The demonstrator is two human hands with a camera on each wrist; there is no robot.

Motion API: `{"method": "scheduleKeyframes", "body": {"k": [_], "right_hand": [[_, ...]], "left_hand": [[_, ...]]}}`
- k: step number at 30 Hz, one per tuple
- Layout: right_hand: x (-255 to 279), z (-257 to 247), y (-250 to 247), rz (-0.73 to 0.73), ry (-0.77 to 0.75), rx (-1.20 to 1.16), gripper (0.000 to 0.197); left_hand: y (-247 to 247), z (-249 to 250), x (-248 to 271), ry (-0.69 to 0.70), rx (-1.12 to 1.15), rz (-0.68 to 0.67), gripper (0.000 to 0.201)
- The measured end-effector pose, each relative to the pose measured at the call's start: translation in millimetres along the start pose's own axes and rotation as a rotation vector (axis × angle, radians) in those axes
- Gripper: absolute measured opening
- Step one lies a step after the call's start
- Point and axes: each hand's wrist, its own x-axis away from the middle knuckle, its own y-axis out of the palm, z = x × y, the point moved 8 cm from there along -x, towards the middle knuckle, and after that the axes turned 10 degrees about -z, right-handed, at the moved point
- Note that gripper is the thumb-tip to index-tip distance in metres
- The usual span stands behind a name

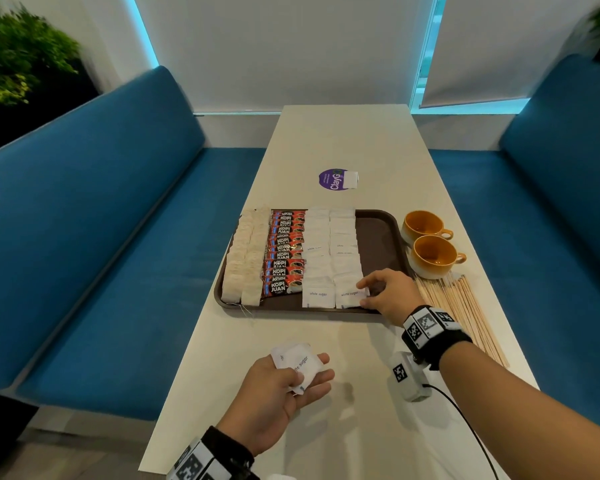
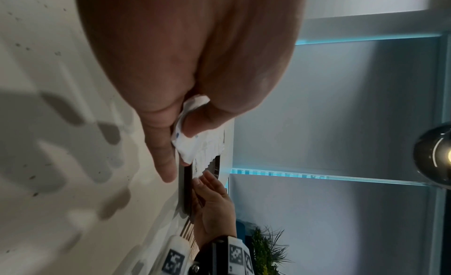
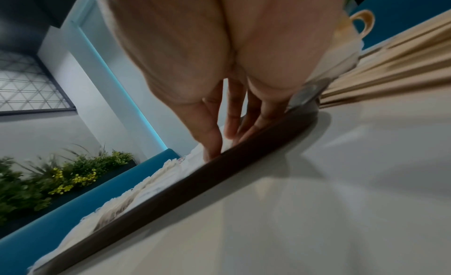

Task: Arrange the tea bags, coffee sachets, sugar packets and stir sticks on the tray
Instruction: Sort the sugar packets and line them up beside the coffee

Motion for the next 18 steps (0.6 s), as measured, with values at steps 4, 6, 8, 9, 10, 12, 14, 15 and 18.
{"method": "scheduleKeyframes", "body": {"k": [4, 6, 8, 9, 10, 12, 14, 15, 18], "right_hand": [[19.2, -2.0, -12.2, 0.096, 0.004, -0.031, 0.024], [34.8, -7.6, -15.7, 0.101, -0.044, -0.081, 0.019], [58.6, -19.3, -15.2, 0.081, -0.107, -0.131, 0.013], [73.0, -26.9, -13.5, 0.068, -0.141, -0.153, 0.01], [88.0, -34.8, -10.2, 0.05, -0.173, -0.185, 0.007], [118.1, -48.7, 0.2, -0.017, -0.228, -0.313, 0.004], [142.9, -56.4, 13.3, -0.099, -0.262, -0.469, 0.009], [152.3, -58.0, 19.5, -0.133, -0.268, -0.54, 0.014], [171.1, -58.9, 32.8, -0.185, -0.29, -0.699, 0.03]], "left_hand": [[5.9, 3.1, 9.9, 0.038, -0.018, -0.009, 0.034], [9.2, 6.1, 14.3, 0.065, -0.025, -0.003, 0.03], [13.0, 9.7, 17.9, 0.093, -0.03, 0.002, 0.027], [15.3, 11.6, 19.6, 0.107, -0.036, 0.004, 0.025], [17.7, 13.2, 21.1, 0.119, -0.042, 0.008, 0.024], [22.6, 16.0, 23.4, 0.142, -0.052, 0.021, 0.023], [26.9, 18.2, 25.6, 0.168, -0.066, 0.037, 0.025], [29.6, 19.1, 26.7, 0.181, -0.078, 0.036, 0.027], [39.2, 20.5, 30.4, 0.202, -0.135, -0.002, 0.028]]}}
